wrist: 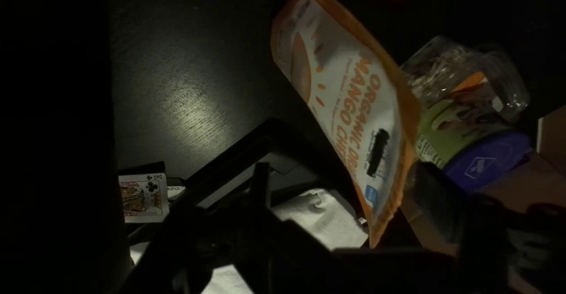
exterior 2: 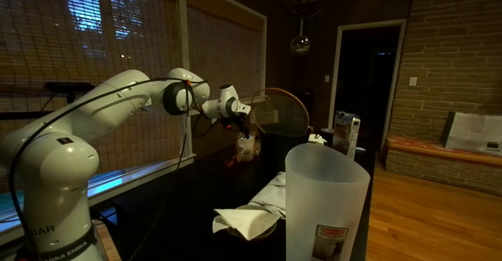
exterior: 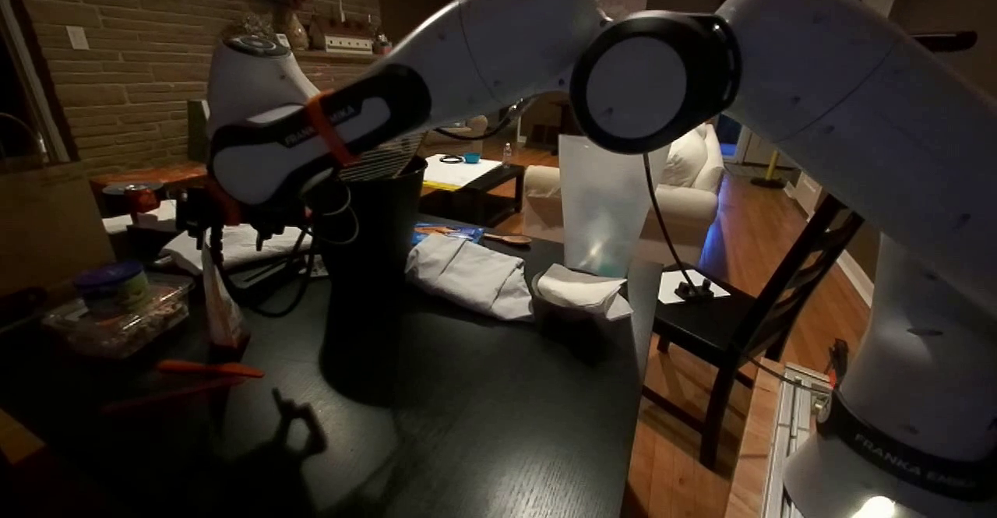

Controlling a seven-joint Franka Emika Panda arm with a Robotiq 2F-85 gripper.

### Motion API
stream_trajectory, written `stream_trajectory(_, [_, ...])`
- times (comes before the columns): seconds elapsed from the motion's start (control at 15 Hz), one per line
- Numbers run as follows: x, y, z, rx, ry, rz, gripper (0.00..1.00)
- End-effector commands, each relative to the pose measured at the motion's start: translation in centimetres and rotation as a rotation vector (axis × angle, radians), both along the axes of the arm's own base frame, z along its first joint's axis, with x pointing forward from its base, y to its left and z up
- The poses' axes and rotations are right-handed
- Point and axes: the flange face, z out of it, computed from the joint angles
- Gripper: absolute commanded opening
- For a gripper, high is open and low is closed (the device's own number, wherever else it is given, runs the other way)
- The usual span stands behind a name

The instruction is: Put the pack in the container

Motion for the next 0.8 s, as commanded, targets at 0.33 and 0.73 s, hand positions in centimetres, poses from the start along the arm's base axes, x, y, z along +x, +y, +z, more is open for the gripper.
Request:
stream_trajectory(0.33, [1.29,1.49,-1.94,0.035,-0.124,0.079,0.32])
stream_trajectory(0.73, [1.37,1.71,-1.69,0.041,-0.119,0.078,0.00])
